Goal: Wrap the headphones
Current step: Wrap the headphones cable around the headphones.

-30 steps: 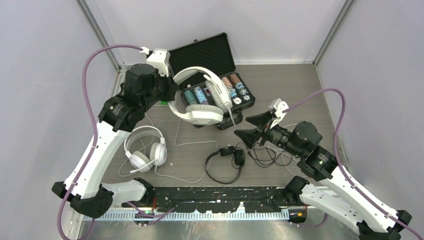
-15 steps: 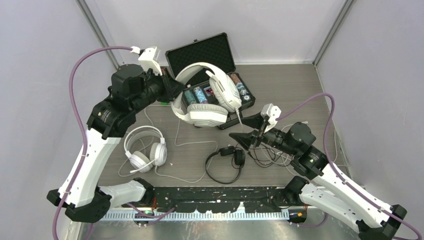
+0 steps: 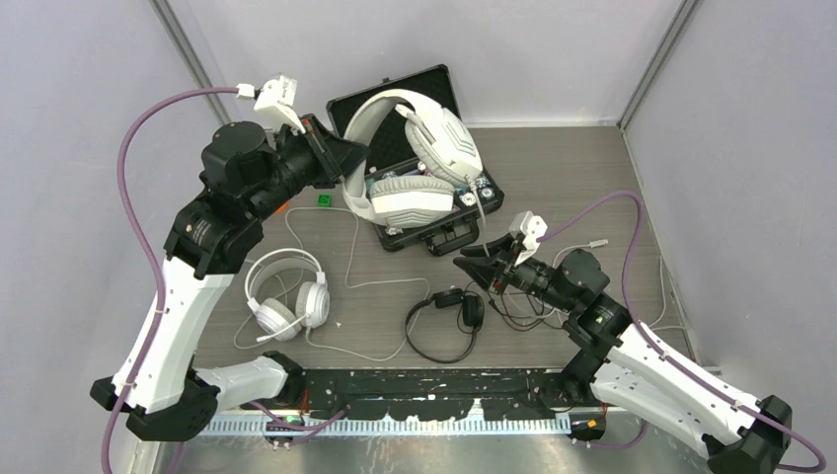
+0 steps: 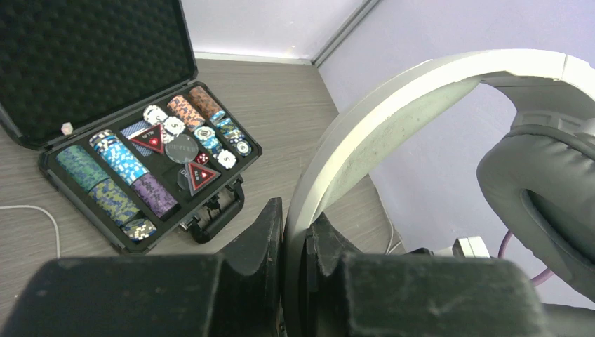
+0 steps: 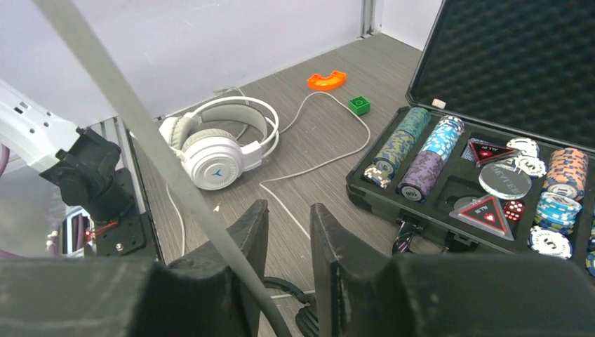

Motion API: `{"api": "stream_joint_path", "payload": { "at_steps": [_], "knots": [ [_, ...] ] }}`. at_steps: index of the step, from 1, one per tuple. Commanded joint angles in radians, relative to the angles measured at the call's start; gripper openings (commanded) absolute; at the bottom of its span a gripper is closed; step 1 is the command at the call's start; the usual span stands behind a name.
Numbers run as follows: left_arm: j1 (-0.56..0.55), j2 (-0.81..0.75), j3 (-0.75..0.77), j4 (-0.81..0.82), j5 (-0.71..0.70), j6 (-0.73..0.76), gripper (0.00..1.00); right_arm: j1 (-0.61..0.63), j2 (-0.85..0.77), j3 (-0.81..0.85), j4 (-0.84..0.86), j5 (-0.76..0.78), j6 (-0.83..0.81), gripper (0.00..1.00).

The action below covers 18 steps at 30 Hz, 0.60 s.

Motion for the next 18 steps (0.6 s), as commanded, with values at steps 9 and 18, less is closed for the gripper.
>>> {"api": "stream_joint_path", "payload": {
  "at_steps": [9, 18],
  "knots": [
    [0.017, -0.087, -0.035, 0.247, 0.097, -0.206, 0.00, 0.001, 0.058, -0.011, 0.209, 0.031, 0.063, 0.20],
    [0.017, -0.126, -0.127, 0.331, 0.249, -0.276, 0.00, 0.002, 0.175, 0.046, 0.310, 0.048, 0.061, 0.00]
  ]
}}
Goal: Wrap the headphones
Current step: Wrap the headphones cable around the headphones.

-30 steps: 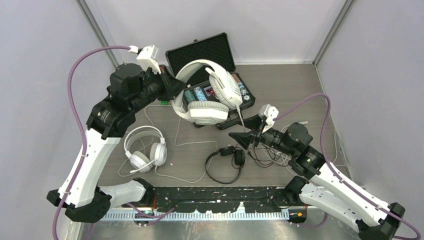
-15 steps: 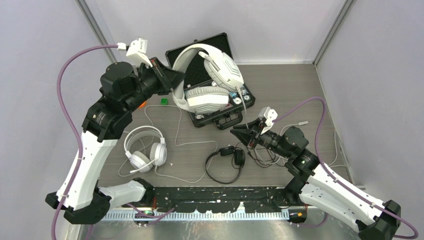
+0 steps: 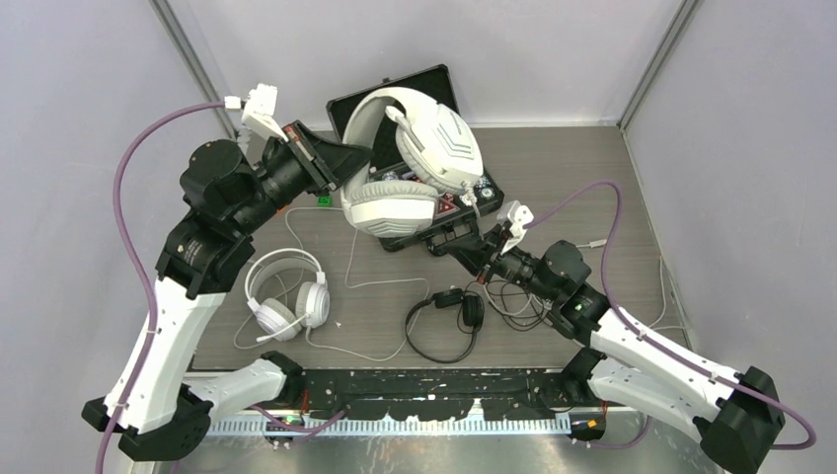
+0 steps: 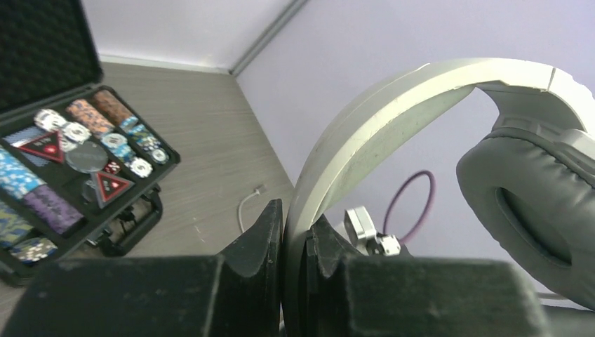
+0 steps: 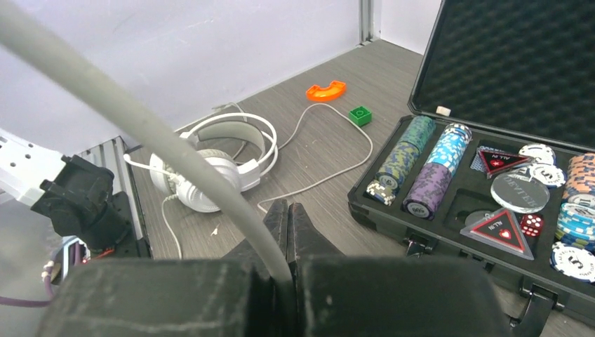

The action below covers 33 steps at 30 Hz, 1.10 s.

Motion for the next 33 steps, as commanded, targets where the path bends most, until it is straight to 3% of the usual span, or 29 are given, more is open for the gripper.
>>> {"api": "stream_joint_path", "payload": {
  "at_steps": [1, 6, 12, 18, 26, 33],
  "knots": [
    [0.002, -0.031, -0.041, 0.177, 0.161, -0.102, 0.00, 0.001, 0.037, 0.078, 0.120, 0.021, -0.006, 0.00],
    [0.002, -0.025, -0.127, 0.190, 0.289, -0.103, 0.00, 0.001, 0.120, 0.173, 0.121, -0.016, -0.017, 0.00],
    [0.002, 0.029, -0.201, 0.287, 0.602, -0.129, 0.00, 0.001, 0.184, 0.234, 0.110, -0.010, -0.042, 0.00],
    [0.003, 0.077, -0.206, 0.174, 0.774, 0.007, 0.00, 0.002, 0.180, 0.260, 0.037, 0.027, -0.082, 0.00],
    [0.002, 0.072, -0.182, -0.129, 0.741, 0.311, 0.00, -0.008, 0.152, 0.303, -0.101, 0.104, -0.104, 0.00],
    [0.002, 0.023, -0.159, -0.323, 0.468, 0.602, 0.00, -0.012, 0.085, 0.359, -0.328, 0.142, -0.122, 0.00]
  ]
}}
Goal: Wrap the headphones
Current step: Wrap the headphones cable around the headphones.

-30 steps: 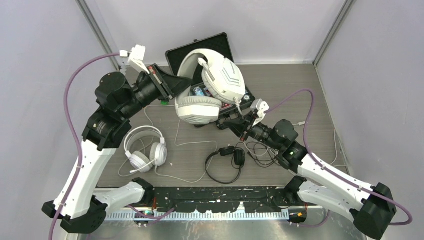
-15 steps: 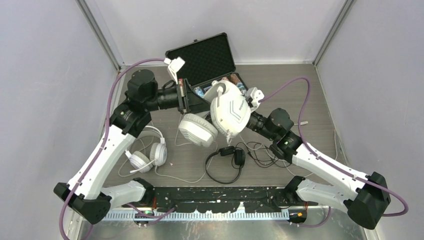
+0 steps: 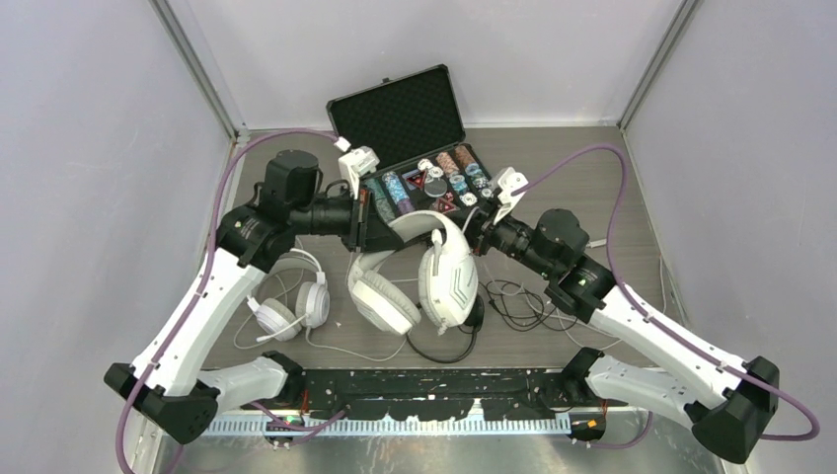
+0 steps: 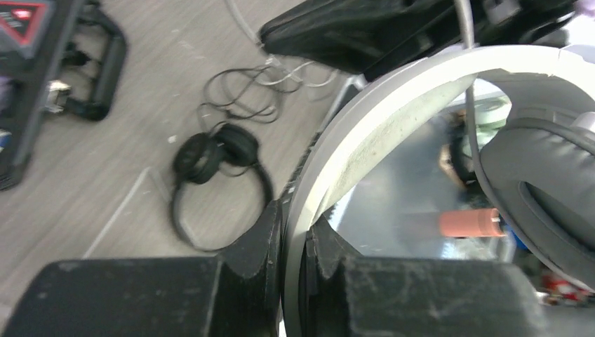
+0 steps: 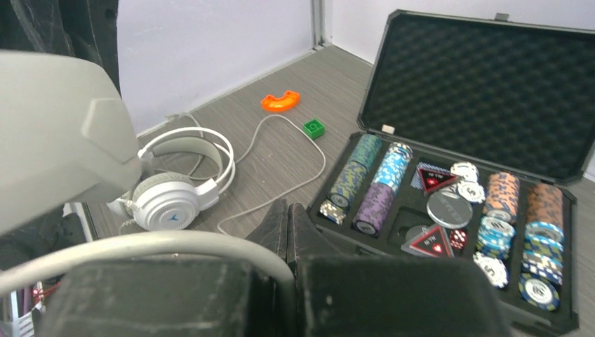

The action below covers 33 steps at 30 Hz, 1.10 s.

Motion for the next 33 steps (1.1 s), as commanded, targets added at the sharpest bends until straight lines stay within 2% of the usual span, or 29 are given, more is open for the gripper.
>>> {"api": "stream_joint_path", "payload": {
  "at_steps": [1, 4, 11, 15, 20, 23, 28, 33],
  "knots": [
    [0.001, -0.085, 0.051, -0.123, -0.155, 0.226, 0.00, -0.008, -0.064, 0.080, -0.167, 0.049, -0.018, 0.00],
    [0.000, -0.107, 0.045, -0.146, -0.260, 0.312, 0.00, -0.008, -0.075, 0.110, -0.306, 0.007, -0.005, 0.00],
    [0.000, -0.131, 0.004, -0.139, -0.331, 0.500, 0.00, -0.007, 0.002, 0.276, -0.559, -0.035, 0.053, 0.00],
    [0.000, -0.128, -0.006, -0.144, -0.421, 0.589, 0.00, -0.007, 0.042, 0.364, -0.675, -0.037, 0.097, 0.00],
    [0.000, -0.121, -0.019, -0.096, -0.471, 0.638, 0.00, -0.008, 0.069, 0.402, -0.712, -0.076, 0.172, 0.00],
    [0.000, -0.124, -0.038, -0.049, -0.491, 0.621, 0.00, -0.007, 0.081, 0.417, -0.722, -0.123, 0.221, 0.00],
    [0.000, -0.134, -0.080, 0.001, -0.611, 0.615, 0.00, -0.008, 0.073, 0.450, -0.749, -0.075, 0.252, 0.00],
    [0.000, -0.156, -0.105, 0.062, -0.657, 0.593, 0.00, -0.008, 0.077, 0.459, -0.734, -0.149, 0.303, 0.00]
  ]
}}
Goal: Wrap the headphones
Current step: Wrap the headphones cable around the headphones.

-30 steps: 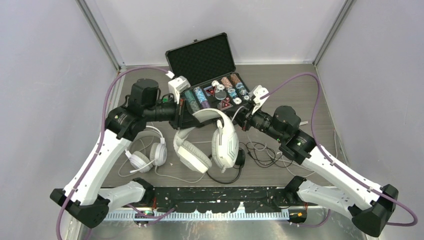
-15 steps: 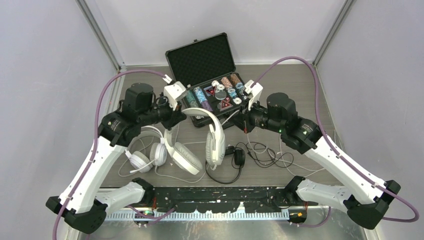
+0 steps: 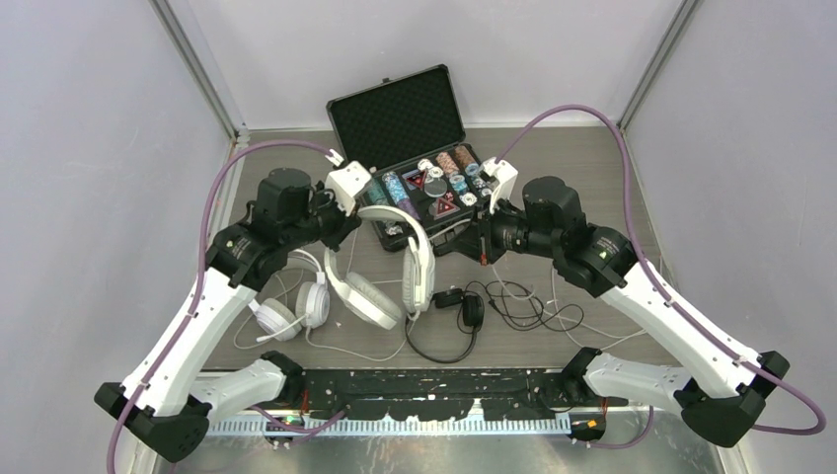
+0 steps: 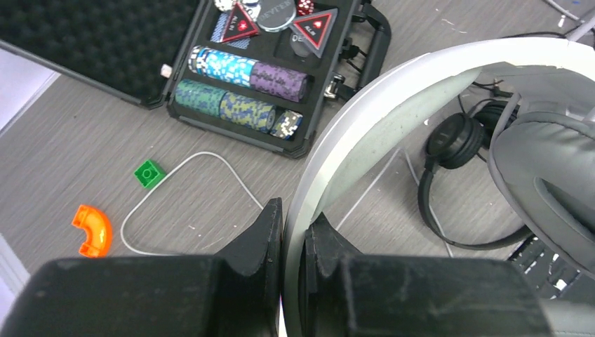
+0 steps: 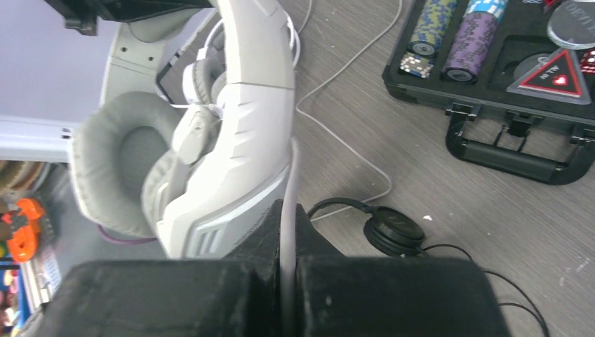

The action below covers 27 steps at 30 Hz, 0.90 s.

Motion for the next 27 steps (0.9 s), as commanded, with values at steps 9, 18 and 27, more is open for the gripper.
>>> {"api": "stream_joint_path", "payload": {
  "at_steps": [9, 18, 27],
  "knots": [
    [0.001, -0.088, -0.086, 0.220, -0.147, -0.096, 0.00, -0.005, -0.027, 0.007, 0.256, -0.144, 0.257, 0.03],
    [0.001, -0.084, -0.079, 0.234, -0.365, -0.314, 0.00, -0.001, 0.037, -0.040, 0.508, -0.269, 0.450, 0.06],
    [-0.001, -0.071, -0.111, 0.311, -0.479, -0.414, 0.00, 0.042, 0.098, -0.008, 0.539, -0.204, 0.449, 0.19]
  ]
}}
